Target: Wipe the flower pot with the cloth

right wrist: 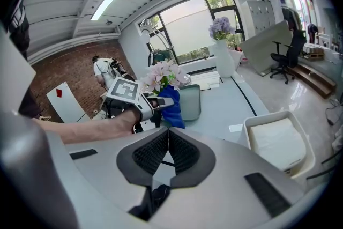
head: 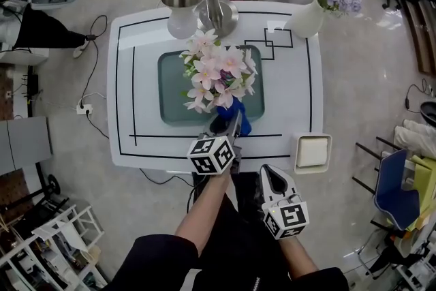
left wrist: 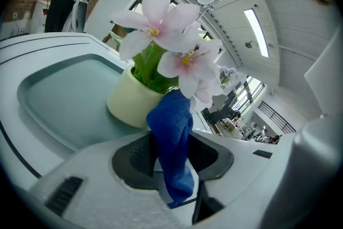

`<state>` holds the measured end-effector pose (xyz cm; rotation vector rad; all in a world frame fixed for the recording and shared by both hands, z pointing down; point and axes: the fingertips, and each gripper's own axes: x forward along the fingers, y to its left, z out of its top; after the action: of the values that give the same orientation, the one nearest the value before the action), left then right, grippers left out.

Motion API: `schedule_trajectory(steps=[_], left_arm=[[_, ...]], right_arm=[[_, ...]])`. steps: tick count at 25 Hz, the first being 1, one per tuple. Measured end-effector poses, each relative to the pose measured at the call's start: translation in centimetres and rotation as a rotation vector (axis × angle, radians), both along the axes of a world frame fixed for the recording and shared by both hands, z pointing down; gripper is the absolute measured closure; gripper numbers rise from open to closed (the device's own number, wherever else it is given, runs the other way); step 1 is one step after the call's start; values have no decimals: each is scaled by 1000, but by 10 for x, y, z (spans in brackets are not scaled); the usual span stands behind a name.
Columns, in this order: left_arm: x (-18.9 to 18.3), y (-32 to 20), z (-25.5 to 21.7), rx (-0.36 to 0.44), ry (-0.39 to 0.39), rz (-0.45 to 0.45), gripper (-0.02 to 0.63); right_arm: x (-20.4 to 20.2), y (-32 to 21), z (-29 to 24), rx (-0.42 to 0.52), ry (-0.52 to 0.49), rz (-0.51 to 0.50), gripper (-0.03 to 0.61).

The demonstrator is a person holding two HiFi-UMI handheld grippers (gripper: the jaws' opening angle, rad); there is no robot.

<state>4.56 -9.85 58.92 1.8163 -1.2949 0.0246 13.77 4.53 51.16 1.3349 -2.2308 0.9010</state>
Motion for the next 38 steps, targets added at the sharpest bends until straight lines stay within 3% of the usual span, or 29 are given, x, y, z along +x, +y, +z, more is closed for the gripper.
schedule_trajectory(steps=[24, 30, 38], left_arm=[[-108, 13, -4, 8, -99, -66, 460], [-108, 37, -20, 59, -144, -41, 460], [-75, 100, -49, 126, -236, 8, 460]], right_arm=[[-52, -8, -11, 33, -11, -38, 569], [-51, -7, -29, 93, -35, -57, 569], [-37, 15, -51, 158, -71, -149, 571]])
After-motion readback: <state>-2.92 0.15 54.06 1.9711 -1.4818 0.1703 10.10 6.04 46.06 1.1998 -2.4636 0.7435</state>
